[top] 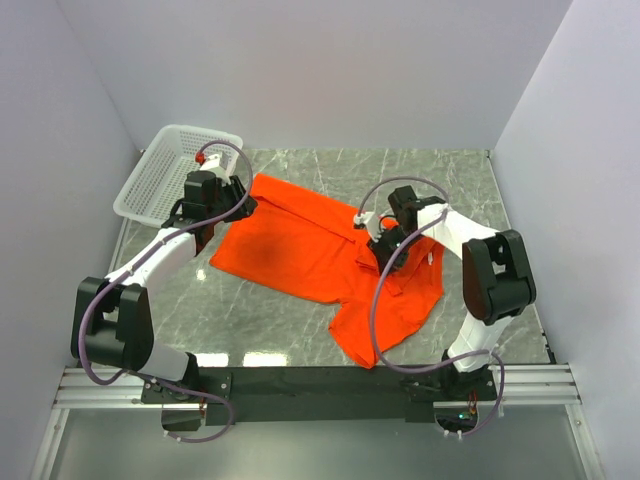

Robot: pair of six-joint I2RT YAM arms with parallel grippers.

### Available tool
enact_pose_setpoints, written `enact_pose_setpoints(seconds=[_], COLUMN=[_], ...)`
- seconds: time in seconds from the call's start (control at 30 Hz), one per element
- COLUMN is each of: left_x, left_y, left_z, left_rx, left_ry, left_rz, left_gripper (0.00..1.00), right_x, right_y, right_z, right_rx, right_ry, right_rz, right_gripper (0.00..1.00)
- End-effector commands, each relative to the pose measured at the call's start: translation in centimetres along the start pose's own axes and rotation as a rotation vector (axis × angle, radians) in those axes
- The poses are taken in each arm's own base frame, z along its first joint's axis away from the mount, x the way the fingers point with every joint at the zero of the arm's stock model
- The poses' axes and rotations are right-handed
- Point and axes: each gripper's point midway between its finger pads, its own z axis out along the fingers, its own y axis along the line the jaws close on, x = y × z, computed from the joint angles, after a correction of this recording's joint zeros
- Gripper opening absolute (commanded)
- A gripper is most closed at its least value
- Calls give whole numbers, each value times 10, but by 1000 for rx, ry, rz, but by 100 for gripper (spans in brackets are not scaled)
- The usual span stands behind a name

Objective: Fold and stack the t-shirts
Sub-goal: Fold the tshirt

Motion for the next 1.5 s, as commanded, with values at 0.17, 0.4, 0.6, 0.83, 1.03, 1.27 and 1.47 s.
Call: enact_pose_setpoints(seconds=[0.17,0.4,0.6,0.83,1.03,1.27,1.47], left_x=[-12,-8,-11,-2,0,-2,-3], left_y=[-10,-9,-14,-14,5,16,19], left_z=[-1,4,17,67,106,127,140], left_rx=[42,46,64,3,-159,-199,-202], left_ry=[-39,-25,4,74,93,74,70], left_rz=[2,-3,-16,-81,-96,-65,-47], left_gripper=[42,42,42,38,36,35,34], right_x=[-2,-15,-51,-42,-13,45,69], right_y=[49,75,23,-36,-81,-127,-148], right_z=[4,-2,-41,-70,-106,-132,-114], right_rx=[-107,-210,-70,81,228,409,352], right_ry=[25,10,-178,-333,-445,-467,-443], right_rz=[-35,-65,99,344,585,908,1090], right_gripper=[31,40,36,35,35,41,43])
